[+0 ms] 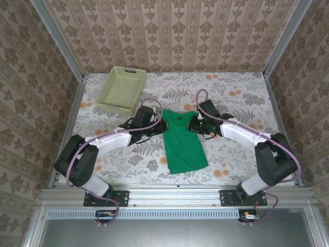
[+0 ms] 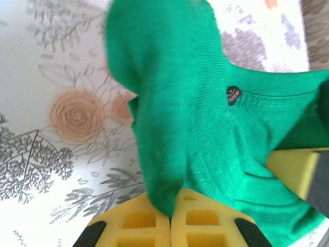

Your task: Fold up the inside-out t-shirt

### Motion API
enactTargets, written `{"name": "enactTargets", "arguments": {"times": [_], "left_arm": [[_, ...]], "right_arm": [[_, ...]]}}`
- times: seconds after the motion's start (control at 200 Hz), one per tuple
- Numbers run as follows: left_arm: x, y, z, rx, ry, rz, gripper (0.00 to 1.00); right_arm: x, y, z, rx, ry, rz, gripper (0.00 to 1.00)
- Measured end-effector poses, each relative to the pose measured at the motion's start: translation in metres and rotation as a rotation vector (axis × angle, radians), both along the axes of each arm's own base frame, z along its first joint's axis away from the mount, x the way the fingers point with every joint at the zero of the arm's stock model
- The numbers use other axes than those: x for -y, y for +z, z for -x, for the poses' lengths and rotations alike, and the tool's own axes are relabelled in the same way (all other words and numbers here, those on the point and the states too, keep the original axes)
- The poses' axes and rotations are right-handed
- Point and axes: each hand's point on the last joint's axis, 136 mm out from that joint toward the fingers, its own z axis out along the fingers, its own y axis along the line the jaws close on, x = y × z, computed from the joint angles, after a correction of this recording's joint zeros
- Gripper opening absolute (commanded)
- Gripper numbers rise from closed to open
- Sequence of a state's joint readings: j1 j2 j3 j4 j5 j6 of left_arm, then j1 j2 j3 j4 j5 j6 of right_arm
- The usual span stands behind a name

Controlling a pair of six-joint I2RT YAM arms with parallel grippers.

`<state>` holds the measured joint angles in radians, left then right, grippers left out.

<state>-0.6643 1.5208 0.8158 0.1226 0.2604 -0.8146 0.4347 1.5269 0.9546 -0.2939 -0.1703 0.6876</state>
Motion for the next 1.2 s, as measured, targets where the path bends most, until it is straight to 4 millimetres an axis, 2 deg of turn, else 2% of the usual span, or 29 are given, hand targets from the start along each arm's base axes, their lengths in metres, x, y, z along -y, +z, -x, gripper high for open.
{"name": "enactTargets", "arguments": {"times": [0.115,0.19,0.26,0.385,0.475,0.515,0.595,0.655,0.695,0.83,0.895,0.955,1.04,1.11,1.2], "left_arm": [[-0.008,0.015,-0.011,0.026,0.022,0.019,0.00],[-0.012,0.029,-0.026,0.044,0.033,0.024,0.00],[-0.012,0.055,-0.047,0.090,0.040,0.038,0.00],[-0.014,0.121,-0.089,0.248,0.060,0.083,0.00],[-0.020,0.154,-0.103,0.344,0.064,0.102,0.00],[-0.021,0.158,-0.103,0.369,0.060,0.103,0.00],[-0.020,0.152,-0.093,0.397,0.035,0.098,0.00],[-0.019,0.130,-0.073,0.383,0.001,0.079,0.00],[-0.016,0.114,-0.057,0.361,-0.027,0.066,0.00],[-0.004,0.050,0.010,0.258,-0.146,0.018,0.00],[0.000,0.031,0.040,0.228,-0.198,-0.003,0.00],[0.003,0.026,0.062,0.224,-0.238,-0.012,0.00],[0.006,0.030,0.081,0.245,-0.270,-0.006,0.00],[0.005,0.033,0.083,0.259,-0.264,-0.005,0.00],[0.002,0.027,0.078,0.258,-0.243,-0.025,0.00]], "right_arm": [[0.008,0.010,-0.010,0.020,-0.023,-0.012,0.00],[0.008,0.032,-0.023,0.061,-0.020,-0.028,0.00],[0.004,0.065,-0.046,0.135,-0.016,-0.046,0.00],[-0.002,0.127,-0.091,0.298,-0.006,-0.069,0.00],[-0.004,0.149,-0.110,0.378,-0.003,-0.064,0.00],[-0.005,0.152,-0.114,0.402,0.002,-0.062,0.00],[-0.005,0.143,-0.115,0.415,0.013,-0.057,0.00],[-0.006,0.124,-0.108,0.405,0.028,-0.049,0.00],[-0.006,0.104,-0.099,0.375,0.043,-0.040,0.00],[-0.005,0.032,-0.048,0.229,0.090,-0.010,0.00],[-0.003,0.010,-0.018,0.175,0.110,-0.001,0.00],[-0.001,0.001,0.007,0.151,0.115,-0.003,0.00],[0.002,0.004,0.035,0.158,0.112,-0.027,0.01],[0.007,0.008,0.046,0.170,0.090,-0.045,0.01],[0.012,0.005,0.049,0.165,0.057,-0.046,0.02]]}}
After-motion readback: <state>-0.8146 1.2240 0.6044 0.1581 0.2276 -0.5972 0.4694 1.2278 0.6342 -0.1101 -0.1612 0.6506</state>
